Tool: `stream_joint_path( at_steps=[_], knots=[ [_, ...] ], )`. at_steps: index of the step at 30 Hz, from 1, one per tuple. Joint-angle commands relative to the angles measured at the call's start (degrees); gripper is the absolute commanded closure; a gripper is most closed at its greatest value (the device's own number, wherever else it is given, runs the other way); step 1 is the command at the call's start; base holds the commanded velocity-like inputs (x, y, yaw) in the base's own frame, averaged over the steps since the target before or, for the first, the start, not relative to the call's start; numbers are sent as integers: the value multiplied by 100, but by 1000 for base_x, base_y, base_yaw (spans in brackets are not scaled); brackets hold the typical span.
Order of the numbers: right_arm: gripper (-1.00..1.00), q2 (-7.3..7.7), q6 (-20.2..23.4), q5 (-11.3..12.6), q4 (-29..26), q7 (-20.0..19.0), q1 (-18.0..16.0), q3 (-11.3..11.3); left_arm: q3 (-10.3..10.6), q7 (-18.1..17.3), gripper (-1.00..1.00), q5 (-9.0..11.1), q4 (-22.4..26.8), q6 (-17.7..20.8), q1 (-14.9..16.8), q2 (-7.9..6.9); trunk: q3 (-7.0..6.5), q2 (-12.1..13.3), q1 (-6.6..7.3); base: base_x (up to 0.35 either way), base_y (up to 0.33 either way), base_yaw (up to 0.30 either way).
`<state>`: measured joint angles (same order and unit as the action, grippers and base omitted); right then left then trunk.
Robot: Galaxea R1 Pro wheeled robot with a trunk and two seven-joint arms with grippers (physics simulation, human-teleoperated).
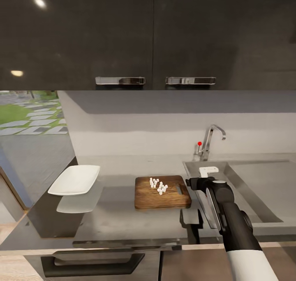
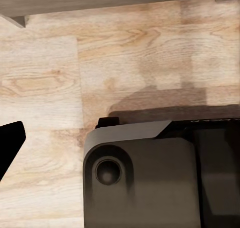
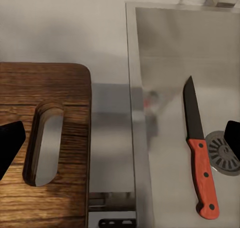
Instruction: In the kitchen, take the Vidalia onion out of the sink, dice it on the chopping board with the paring knife, put the diced onion into the bowl on the countertop, then place both the paring knife and the chopping board into the sink.
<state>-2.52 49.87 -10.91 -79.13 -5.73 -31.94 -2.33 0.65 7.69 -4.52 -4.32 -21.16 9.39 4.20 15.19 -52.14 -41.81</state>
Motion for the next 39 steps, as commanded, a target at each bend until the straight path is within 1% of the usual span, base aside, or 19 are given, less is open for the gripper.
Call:
stream_joint_path(
  at_steps=[1,15,31,39],
  knots=[
    [-100,-4,23,-60,-6,-59,-5,-13,6,47,-100,-49,-25,-37,11,2,8,-6,-1,0,0,5],
    [-100,-3,23,-60,-6,-59,-5,-14,6,46,-100,-49,-25,-30,11,2,16,-6,-1,0,0,11],
    [-100,-4,30,-60,-6,-59,-5,-13,6,46,-100,-49,-25,-29,11,2,143,-6,-1,0,0,0],
    [-100,-11,30,-60,-6,-59,-5,-13,6,46,-100,-49,-25,-29,11,2,155,-6,-1,50,0,0]
  ],
)
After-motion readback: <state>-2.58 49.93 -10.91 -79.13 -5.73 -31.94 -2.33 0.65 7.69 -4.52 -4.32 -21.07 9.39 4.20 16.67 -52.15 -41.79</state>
